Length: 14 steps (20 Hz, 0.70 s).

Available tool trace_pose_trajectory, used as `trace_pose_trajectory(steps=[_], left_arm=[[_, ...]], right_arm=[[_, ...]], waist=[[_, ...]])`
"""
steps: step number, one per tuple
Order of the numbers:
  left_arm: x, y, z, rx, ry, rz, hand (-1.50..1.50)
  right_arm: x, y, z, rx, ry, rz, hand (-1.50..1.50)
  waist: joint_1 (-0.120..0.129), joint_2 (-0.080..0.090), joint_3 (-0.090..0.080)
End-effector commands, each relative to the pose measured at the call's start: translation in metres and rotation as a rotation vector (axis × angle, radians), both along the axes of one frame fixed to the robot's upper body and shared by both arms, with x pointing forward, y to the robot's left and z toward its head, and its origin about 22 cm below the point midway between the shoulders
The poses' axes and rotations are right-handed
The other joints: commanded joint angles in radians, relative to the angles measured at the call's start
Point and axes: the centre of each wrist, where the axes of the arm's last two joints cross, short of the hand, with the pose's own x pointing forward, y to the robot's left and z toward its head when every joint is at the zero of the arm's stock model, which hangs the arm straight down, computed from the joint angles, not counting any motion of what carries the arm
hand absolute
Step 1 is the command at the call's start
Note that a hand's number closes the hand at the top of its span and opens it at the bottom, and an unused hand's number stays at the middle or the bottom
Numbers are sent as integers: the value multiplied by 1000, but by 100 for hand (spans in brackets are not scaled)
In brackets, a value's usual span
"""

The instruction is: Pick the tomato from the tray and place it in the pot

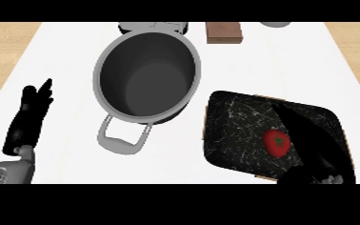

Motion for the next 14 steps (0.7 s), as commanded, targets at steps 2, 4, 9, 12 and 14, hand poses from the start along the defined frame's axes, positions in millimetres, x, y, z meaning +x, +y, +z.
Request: trace_pose_trajectory(steps=[2, 4, 9, 12, 14], left_arm=[[-4, 2, 6, 0, -3, 15, 0], [7, -13, 1, 6, 12, -16, 0], [9, -1, -10, -7, -4, -6, 0], [2, 5, 6, 5, -13, 3, 0], [0, 17, 17, 4, 1, -19, 0]], right_arm=[[-6, 5, -12, -32, -14, 10, -150], [23, -3, -9, -31, -3, -31, -150], [23, -8, -22, -42, 67, -42, -150], [6, -2, -44, -34, 74, -22, -150], [21, 10, -43, -43, 73, -32, -150]], waist=[[-1, -1, 0], [-1, 0, 0], [-2, 0, 0], [-2, -1, 0], [1, -1, 0]])
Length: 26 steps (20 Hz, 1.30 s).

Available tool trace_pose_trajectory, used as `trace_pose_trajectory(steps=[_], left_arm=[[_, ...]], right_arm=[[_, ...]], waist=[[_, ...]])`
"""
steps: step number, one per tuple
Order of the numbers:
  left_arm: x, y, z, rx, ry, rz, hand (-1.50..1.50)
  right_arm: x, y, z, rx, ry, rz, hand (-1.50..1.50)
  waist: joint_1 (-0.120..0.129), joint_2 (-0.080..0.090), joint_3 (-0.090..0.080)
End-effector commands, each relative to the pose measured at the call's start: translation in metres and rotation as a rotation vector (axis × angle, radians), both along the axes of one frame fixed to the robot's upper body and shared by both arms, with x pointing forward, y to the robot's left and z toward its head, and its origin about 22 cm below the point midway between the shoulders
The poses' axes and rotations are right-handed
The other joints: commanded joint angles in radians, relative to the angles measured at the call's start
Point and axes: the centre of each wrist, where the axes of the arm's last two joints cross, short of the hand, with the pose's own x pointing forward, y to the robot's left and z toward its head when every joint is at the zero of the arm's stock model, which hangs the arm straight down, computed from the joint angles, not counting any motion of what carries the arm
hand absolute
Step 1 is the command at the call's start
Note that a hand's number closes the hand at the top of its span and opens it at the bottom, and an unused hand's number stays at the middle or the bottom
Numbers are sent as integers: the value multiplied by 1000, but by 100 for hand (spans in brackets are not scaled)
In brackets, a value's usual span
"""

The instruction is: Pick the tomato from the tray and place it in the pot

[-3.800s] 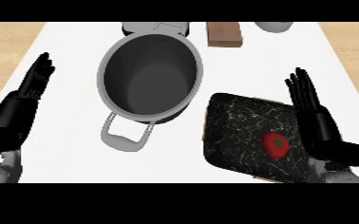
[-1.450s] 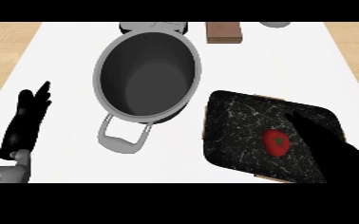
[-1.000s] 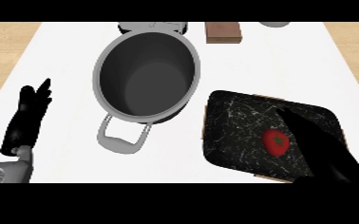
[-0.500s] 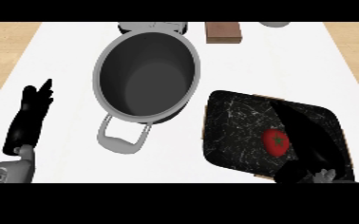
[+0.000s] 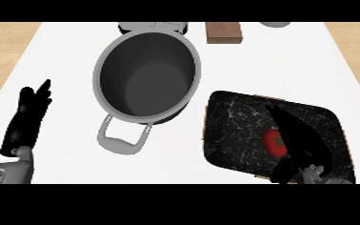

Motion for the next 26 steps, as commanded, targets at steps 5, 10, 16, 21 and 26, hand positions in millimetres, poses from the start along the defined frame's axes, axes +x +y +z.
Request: trace_pose_trajectory(steps=[5, 10, 16, 21, 26], left_arm=[[15, -19, -5, -4, -4, -3, 0], [-1, 11, 6, -7, 5, 7, 0], [-6, 22, 1, -10, 1, 8, 0], [9, -4, -5, 7, 4, 8, 0], [6, -13, 11, 1, -6, 7, 0]], right_arm=[[2, 4, -17, 21, 43, -19, -150], [2, -15, -20, 24, 38, -24, -150], [7, -12, -37, 26, 68, -13, -150], [24, -20, -41, 17, -56, 47, 150], [20, -18, -46, -70, -138, 81, 150]], waist=[[-4, 0, 0], [-2, 0, 0], [-1, 0, 0], [-1, 1, 0], [-1, 0, 0]])
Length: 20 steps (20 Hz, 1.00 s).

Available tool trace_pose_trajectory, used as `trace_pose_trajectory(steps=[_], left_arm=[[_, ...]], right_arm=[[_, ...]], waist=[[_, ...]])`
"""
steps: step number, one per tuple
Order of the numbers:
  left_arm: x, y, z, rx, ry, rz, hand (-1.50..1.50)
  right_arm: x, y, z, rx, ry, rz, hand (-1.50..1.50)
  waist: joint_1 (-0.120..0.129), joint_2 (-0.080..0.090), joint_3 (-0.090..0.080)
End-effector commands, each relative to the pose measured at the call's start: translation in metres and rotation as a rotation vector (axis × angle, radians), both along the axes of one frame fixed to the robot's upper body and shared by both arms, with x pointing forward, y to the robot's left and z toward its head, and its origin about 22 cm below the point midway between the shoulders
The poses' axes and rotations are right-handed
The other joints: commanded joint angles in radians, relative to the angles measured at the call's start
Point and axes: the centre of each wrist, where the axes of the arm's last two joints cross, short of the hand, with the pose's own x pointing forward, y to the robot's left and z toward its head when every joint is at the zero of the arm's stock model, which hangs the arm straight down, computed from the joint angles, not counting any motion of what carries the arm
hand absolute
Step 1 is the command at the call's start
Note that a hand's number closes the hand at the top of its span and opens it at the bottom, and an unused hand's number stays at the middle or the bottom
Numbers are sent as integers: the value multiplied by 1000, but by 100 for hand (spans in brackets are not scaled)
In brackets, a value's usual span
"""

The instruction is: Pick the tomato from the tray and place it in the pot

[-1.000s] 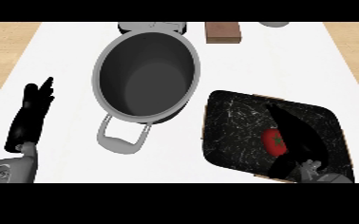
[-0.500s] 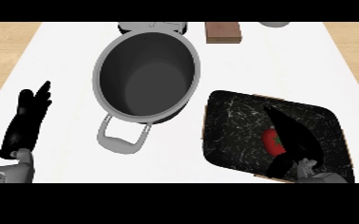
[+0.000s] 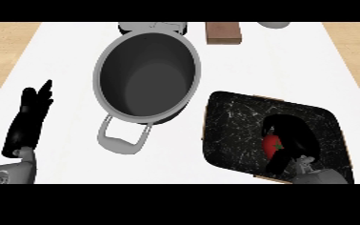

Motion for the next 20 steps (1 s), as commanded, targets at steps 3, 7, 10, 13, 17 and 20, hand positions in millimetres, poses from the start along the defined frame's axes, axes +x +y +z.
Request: trace_pose_trajectory(steps=[3, 7, 10, 13, 17, 20], left_arm=[[15, 0, -3, 11, 4, 7, 0], [2, -5, -8, 1, 0, 10, 0], [-2, -7, -5, -3, 6, 7, 0], [1, 2, -3, 4, -5, 7, 0], [-4, 12, 14, 14, 1, -1, 0], [0, 1, 1, -16, 3, 15, 0]], right_arm=[[-6, 8, 5, -47, -114, 44, 150], [8, 5, 1, -54, -92, 29, 150], [3, -3, -1, -63, -60, 46, 150], [-14, -14, 9, -82, -133, 16, 150], [-4, -3, 57, -159, -294, -20, 150], [-25, -5, 79, -53, -435, -26, 150]], waist=[[-4, 5, 7], [0, 5, 7], [0, 5, 7], [-3, 5, 7], [-2, 2, 7], [-14, 1, 7]])
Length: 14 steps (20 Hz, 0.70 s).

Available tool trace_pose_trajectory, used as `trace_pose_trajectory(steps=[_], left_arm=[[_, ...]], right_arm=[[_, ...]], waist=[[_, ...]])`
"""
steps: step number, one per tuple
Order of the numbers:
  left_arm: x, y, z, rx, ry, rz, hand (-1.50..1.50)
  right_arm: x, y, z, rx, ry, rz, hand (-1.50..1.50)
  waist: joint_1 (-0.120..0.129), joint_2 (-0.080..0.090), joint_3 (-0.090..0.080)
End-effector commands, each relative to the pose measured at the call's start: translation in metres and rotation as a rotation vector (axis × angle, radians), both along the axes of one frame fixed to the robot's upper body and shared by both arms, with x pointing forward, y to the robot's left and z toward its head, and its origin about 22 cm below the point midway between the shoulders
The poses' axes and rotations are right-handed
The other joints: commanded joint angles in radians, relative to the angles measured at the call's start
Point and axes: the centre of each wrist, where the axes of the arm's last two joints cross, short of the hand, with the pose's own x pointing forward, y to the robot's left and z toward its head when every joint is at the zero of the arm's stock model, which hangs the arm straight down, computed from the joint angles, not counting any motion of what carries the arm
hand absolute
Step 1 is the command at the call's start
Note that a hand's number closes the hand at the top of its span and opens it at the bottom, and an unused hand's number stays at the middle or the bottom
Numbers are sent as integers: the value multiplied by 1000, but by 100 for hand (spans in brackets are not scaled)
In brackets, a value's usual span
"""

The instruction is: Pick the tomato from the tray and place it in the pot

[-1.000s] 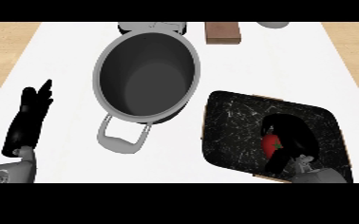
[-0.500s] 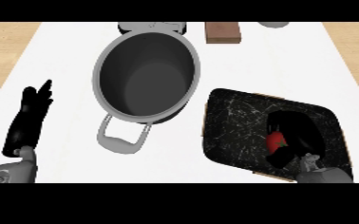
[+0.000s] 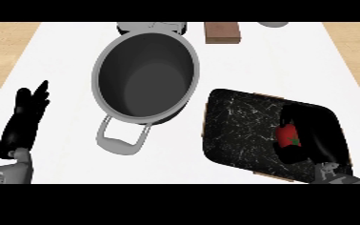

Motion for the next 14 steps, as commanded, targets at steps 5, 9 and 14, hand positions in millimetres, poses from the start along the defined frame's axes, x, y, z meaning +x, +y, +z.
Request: trace_pose_trajectory(steps=[5, 9, 14], left_arm=[[9, 0, 7, -7, 1, -5, 0], [1, 4, -5, 1, 2, -3, 0], [21, -2, 12, 10, 5, 0, 0]], right_arm=[[-20, 32, 86, 197, -456, 122, 150], [-46, 45, 128, 307, -628, 224, 150], [-52, 75, 166, 287, -667, 229, 150]], waist=[[-4, -2, 0], [-2, -3, -1], [6, 2, 0]])
